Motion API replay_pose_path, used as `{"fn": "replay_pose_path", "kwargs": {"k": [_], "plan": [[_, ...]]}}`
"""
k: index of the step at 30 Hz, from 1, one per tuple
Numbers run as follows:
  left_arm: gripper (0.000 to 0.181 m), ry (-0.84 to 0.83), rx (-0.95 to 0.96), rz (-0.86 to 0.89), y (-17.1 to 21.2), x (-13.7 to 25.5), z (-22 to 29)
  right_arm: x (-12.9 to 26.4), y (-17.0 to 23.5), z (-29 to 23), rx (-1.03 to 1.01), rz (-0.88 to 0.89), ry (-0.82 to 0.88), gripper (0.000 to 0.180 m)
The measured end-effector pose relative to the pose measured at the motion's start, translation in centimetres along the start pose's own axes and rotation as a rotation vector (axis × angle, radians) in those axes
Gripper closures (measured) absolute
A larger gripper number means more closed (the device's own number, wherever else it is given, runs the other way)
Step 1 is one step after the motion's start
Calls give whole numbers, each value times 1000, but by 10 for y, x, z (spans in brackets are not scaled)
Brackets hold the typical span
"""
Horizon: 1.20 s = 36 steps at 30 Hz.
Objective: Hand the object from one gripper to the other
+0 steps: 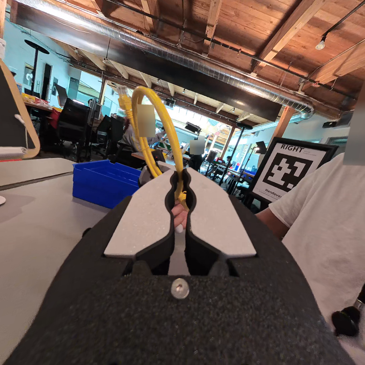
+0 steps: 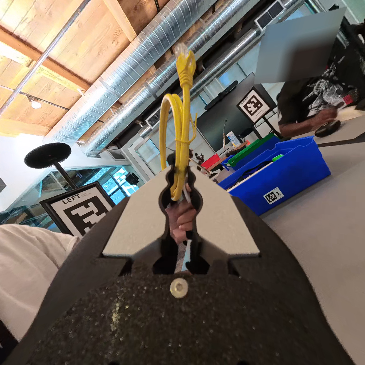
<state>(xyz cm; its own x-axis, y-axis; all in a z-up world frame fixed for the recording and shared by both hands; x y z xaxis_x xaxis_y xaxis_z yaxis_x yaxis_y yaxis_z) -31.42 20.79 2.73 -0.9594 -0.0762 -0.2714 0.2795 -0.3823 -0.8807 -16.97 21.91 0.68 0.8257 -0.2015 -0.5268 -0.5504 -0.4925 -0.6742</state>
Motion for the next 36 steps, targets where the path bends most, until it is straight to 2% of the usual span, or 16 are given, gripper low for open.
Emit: {"fn": "replay_pose_path", "kwargs": {"k": [4,6,8,10,12,15,18,20,24,28,31,36], "plan": [[175,-58,67,-32,15,4,-15,11,5,9,55,-102,96,168],[168,-168,57,-101,25,7,-26,18,-1,13,112,-120,177,169],[152,-398,-81,-215,37,13,-43,26,-10,18,238,-190,313,169],[135,-680,-317,-315,42,25,-59,37,-18,23,398,-311,489,169],[136,-931,-539,-356,40,38,-68,41,-25,21,508,-382,607,169],[137,-1096,-669,-367,38,37,-70,32,-21,16,600,-440,684,169],[131,-1102,-620,-314,34,24,-69,18,-6,17,638,-464,739,169],[131,-1083,-568,-287,32,14,-71,7,7,16,619,-455,713,169],[134,-1089,-579,-326,32,5,-83,-9,30,15,622,-471,684,169],[147,-1093,-608,-329,30,8,-86,-14,39,13,645,-527,693,169],[172,-1084,-635,-358,30,13,-87,-13,41,14,665,-554,704,169],[175,-1027,-551,-382,30,16,-89,-20,42,7,709,-524,621,168]]}}
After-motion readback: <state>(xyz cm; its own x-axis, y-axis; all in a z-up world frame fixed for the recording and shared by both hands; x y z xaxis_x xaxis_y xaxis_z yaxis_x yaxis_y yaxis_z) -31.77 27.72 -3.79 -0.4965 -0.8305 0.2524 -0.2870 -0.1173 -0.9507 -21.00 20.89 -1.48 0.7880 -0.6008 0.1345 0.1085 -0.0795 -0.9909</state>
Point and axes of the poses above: each gripper's, where its closed fingertips meet, x back along the fingers, y out of its underside, z = x × y across the jaws, the point moved 4 cm from there along x, back along the fingers, and after that the axes turned 10 degrees about -y, right-handed, at the moved point
